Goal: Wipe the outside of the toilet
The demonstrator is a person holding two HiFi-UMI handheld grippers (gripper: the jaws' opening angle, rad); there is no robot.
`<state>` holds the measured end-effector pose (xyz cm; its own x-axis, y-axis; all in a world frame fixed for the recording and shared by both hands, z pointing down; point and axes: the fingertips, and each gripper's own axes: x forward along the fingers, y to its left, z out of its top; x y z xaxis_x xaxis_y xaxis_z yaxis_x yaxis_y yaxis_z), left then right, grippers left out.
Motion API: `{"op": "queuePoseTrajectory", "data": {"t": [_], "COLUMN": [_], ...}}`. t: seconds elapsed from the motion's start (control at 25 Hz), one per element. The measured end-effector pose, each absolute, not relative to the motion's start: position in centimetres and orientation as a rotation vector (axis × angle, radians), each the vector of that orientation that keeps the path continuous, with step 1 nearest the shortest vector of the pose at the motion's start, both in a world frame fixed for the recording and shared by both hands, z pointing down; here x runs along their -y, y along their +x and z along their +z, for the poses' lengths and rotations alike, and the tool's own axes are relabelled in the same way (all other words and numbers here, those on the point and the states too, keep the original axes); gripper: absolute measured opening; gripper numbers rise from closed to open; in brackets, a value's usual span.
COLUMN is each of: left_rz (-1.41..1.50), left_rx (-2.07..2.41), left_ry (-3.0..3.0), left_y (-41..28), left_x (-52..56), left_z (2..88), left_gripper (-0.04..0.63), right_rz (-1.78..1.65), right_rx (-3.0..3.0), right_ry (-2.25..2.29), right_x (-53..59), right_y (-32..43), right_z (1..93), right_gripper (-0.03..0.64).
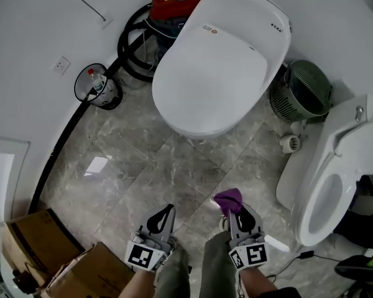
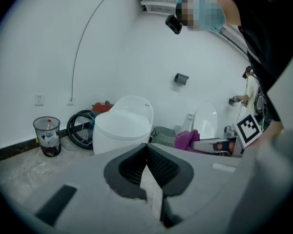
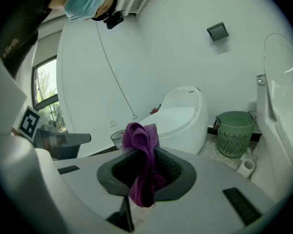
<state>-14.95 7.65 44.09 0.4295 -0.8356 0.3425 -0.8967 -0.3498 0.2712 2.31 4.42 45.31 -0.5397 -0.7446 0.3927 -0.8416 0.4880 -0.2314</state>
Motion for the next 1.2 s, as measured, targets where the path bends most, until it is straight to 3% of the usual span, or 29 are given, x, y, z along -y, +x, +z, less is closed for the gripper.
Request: {"op": "queuePoseTrajectory", "data": {"t": [0.64, 1.2], "left_rz": [0.142, 0.096], "left_rx": [1.597, 1.628], "left_ry": [2.351, 2.477], "left_y": [-17.3, -19.8], "left_x": [-8.6, -13.4], "left_z": [18.2, 7.4], "left_gripper": [0.003, 0.003], "right_rz": [0.461, 0.311], "right_rx": [2.585, 2.669], "right_ry": [1.320, 1.335], "right_x": [-4.6, -9.5], "right_y": [0.7, -1.0], "right_z": [20.1, 7.9], "right_gripper": [0.069, 0.069]}}
